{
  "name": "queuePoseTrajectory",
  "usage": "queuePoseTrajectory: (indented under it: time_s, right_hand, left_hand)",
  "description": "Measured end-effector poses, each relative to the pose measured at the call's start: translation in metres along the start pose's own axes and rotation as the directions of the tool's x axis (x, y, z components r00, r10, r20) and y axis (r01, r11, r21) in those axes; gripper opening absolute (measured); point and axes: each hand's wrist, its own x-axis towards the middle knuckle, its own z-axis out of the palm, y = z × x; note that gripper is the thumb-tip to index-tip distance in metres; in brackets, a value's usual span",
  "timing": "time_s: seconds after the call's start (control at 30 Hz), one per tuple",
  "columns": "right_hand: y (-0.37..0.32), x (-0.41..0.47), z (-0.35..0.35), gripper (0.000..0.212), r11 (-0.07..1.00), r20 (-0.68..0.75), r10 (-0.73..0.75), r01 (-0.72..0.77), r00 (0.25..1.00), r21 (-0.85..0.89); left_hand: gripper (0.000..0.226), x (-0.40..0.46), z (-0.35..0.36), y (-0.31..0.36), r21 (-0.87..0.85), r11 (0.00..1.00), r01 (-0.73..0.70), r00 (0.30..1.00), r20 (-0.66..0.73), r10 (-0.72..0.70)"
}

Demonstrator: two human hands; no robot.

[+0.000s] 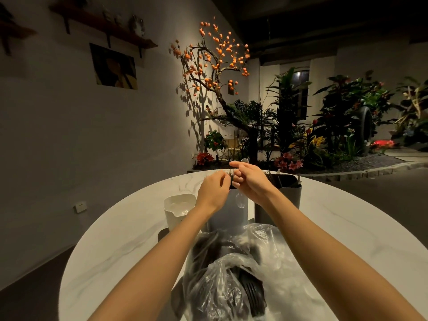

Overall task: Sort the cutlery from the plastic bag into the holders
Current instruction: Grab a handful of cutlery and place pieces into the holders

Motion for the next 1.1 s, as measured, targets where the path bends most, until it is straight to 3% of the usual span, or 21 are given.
queuePoseTrajectory:
  time_s: [0.1, 0.2, 0.27, 0.4, 0.5, 0.63, 0.73, 0.9, 1.0, 1.1]
  right_hand:
    - [0.004, -0.001, 0.009, 0.031, 0.999, -0.041, -0.021, 0.022, 0.999, 0.042]
    - [0.010, 0.000, 0.017, 0.032, 0.997, -0.074, -0.024, 0.029, 0.997, 0.065]
    - [0.015, 0.000, 0.022, 0.031, 0.996, -0.091, -0.021, 0.029, 0.996, 0.083]
    - [0.022, -0.003, 0.029, 0.033, 0.998, -0.098, -0.028, 0.034, 0.995, 0.057]
    - [0.021, -0.008, 0.032, 0.032, 1.000, -0.072, -0.012, 0.012, 0.997, 0.002]
    - [0.022, -0.019, 0.033, 0.031, 0.957, 0.000, 0.108, -0.104, 0.994, -0.272]
    - [0.032, -0.022, 0.035, 0.028, 0.869, 0.031, 0.167, -0.133, 0.985, -0.476]
    - [0.043, -0.018, 0.039, 0.034, 0.707, 0.117, 0.273, -0.117, 0.955, -0.698]
    - [0.045, -0.021, 0.047, 0.045, 0.721, 0.200, 0.300, -0.084, 0.933, -0.687]
    - [0.048, -0.022, 0.053, 0.039, 0.737, 0.260, 0.336, -0.081, 0.905, -0.672]
  left_hand:
    - [0.037, -0.009, -0.014, 0.001, -0.101, 0.994, 0.039, 0.992, 0.121, -0.027]
    - [0.029, -0.019, -0.023, -0.002, -0.166, 0.982, 0.088, 0.952, 0.304, -0.034]
    - [0.019, -0.024, -0.028, -0.005, -0.178, 0.976, 0.128, 0.935, 0.349, -0.059]
    - [0.010, -0.030, -0.036, -0.008, -0.233, 0.949, 0.214, 0.929, 0.350, -0.123]
    - [0.008, -0.031, -0.044, -0.014, -0.315, 0.910, 0.269, 0.946, 0.263, -0.188]
    - [0.009, -0.029, -0.053, -0.026, -0.329, 0.909, 0.255, 0.966, 0.044, -0.255]
    - [0.016, -0.025, -0.055, -0.032, -0.332, 0.904, 0.270, 0.957, -0.010, -0.289]
    - [0.027, -0.027, -0.059, -0.036, -0.171, 0.940, 0.295, 0.955, 0.080, -0.285]
    - [0.037, -0.031, -0.060, -0.035, -0.119, 0.949, 0.291, 0.951, 0.145, -0.274]
    - [0.049, -0.035, -0.064, -0.034, -0.152, 0.947, 0.282, 0.950, 0.181, -0.254]
